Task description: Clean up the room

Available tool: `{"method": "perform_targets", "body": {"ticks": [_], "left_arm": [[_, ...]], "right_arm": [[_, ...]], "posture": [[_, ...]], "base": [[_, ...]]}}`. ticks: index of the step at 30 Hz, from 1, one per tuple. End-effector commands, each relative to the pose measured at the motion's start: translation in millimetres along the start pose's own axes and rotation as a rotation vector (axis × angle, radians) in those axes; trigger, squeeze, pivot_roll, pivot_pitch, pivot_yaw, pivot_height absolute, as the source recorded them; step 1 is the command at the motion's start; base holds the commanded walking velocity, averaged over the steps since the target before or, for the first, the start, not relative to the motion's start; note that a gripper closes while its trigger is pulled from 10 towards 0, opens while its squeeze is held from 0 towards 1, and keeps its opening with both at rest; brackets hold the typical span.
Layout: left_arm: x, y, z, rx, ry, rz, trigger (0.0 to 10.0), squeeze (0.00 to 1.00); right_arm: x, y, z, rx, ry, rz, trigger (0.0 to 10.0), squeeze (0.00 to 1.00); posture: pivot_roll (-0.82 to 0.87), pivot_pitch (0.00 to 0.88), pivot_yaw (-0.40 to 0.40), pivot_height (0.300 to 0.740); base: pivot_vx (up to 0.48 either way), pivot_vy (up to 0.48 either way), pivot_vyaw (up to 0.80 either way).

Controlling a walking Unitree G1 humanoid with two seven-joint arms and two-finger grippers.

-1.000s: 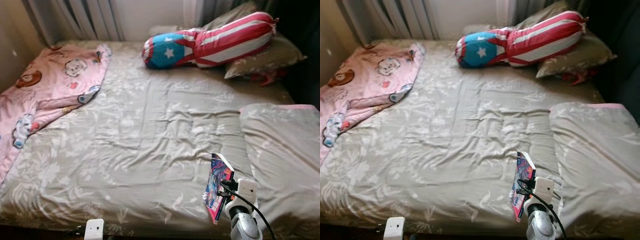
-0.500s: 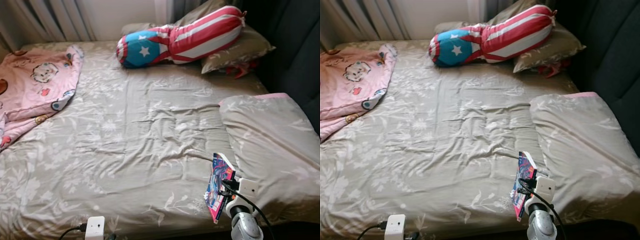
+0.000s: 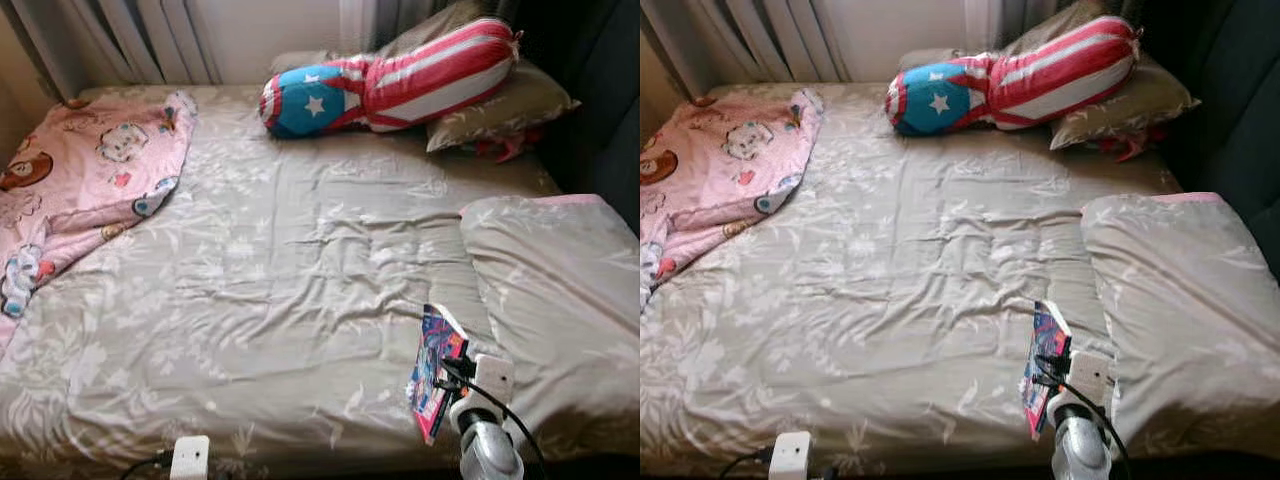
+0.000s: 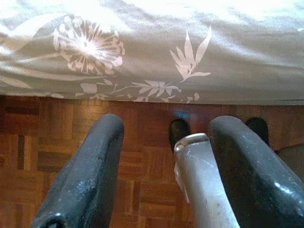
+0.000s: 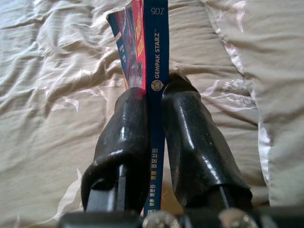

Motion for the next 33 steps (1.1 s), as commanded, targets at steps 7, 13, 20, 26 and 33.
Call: {"method": "perform_targets", "body": {"ticks": [7,13,20,26,33], "left_arm": [[-0.3,-6,-1.4,0.021,0.002,0.000,10.0,0.00],[-0.5,-6,-1.4,0.018,0.006,0.003,10.0,0.00],[-0.9,9,0.9,-0.039,0.009,-0.018,10.0,0.00],[2.6,34,4.1,-0.129,0.016,-0.084,10.0,0.00],[11.7,83,2.1,-0.338,0.022,-0.152,10.0,0.00]], "right_arm": [[-2.0,4,-0.2,-0.021,-0.008,-0.005,10.0,0.00],[0.6,4,0.2,-0.022,0.004,-0.017,10.0,0.00],[4.8,5,0.5,-0.021,0.039,-0.058,10.0,0.00],[16.5,8,0.3,-0.032,0.115,-0.135,10.0,0.00],[30.4,22,2.2,-0.077,0.227,-0.262,10.0,0.00]], "posture": [[-0.16,0.113,0.010,0.740],[-0.16,0.112,0.007,0.740],[-0.17,0.119,0.005,0.740],[-0.17,0.124,0.006,0.740],[-0.18,0.130,0.007,0.740]], "base": [[0.256,0.000,-0.48],[0.000,0.000,0.00],[0.000,0.000,0.00],[0.000,0.000,0.00],[0.000,0.000,0.00]]}}
Point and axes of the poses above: a point about 5 cm out from each wrist's last joint towards the gripper, its own z axis pointing out of the wrist towards the gripper, its own y axis along the axis of the wrist's last joint, x = y × z, the point moved 6 cm from there along z, pointing out of the wrist towards the gripper, and after that the axes turned 12 degrees about z, right-handed, at the moved point
